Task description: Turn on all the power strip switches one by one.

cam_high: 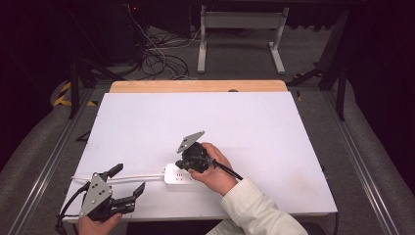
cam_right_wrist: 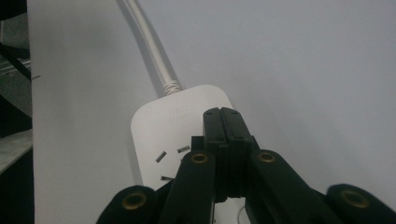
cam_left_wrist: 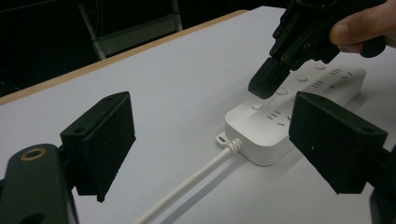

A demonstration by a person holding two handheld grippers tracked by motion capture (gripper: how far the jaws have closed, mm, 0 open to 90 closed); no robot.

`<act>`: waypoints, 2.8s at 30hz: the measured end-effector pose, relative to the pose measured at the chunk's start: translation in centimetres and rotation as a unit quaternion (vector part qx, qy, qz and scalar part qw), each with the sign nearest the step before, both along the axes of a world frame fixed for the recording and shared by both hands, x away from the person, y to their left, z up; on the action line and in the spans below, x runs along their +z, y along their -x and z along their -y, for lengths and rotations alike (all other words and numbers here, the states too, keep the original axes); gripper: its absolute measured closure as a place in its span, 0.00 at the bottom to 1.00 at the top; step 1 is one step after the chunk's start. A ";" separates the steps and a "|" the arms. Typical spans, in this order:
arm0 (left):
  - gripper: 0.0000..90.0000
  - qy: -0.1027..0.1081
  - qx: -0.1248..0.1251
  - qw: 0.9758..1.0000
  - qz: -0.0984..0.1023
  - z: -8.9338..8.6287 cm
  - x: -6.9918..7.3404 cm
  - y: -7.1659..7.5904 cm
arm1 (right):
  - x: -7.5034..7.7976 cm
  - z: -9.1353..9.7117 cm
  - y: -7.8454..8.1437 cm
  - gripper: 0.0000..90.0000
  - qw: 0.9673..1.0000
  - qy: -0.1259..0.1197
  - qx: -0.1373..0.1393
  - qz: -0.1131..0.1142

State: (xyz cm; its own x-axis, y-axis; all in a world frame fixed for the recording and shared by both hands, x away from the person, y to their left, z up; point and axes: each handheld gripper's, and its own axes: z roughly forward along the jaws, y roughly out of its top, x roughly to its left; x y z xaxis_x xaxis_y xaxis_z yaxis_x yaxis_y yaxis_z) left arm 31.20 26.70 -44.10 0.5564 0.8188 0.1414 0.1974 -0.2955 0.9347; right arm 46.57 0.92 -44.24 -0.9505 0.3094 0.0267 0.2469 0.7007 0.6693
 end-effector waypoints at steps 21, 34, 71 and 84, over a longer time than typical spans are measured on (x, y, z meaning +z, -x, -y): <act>0.16 0.000 -0.001 1.000 -0.002 0.0 0.0 0.0 | -0.8 -0.5 0.0 1.00 1.000 0.010 0.000 -0.001; 0.16 -0.003 -0.002 1.000 0.000 0.0 0.0 -0.1 | -1.1 -0.5 0.1 1.00 1.000 0.008 -0.014 -0.008; 0.16 0.000 0.000 1.000 -0.002 -0.1 0.0 -0.1 | 4.5 3.6 1.0 0.53 0.992 -0.100 -0.022 0.075; 0.16 0.002 0.002 1.000 -0.005 0.1 -0.1 -0.2 | 7.0 10.7 2.0 0.34 0.979 -0.160 -0.082 0.095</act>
State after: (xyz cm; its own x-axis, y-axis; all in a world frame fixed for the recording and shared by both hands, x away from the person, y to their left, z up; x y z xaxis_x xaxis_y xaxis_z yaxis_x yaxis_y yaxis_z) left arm 31.37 26.56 -44.18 0.5543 0.8216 0.1329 0.2071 -0.2908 0.9341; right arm 44.58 -9.81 -37.27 -0.8855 0.4640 -0.0258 0.1882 0.4089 0.8930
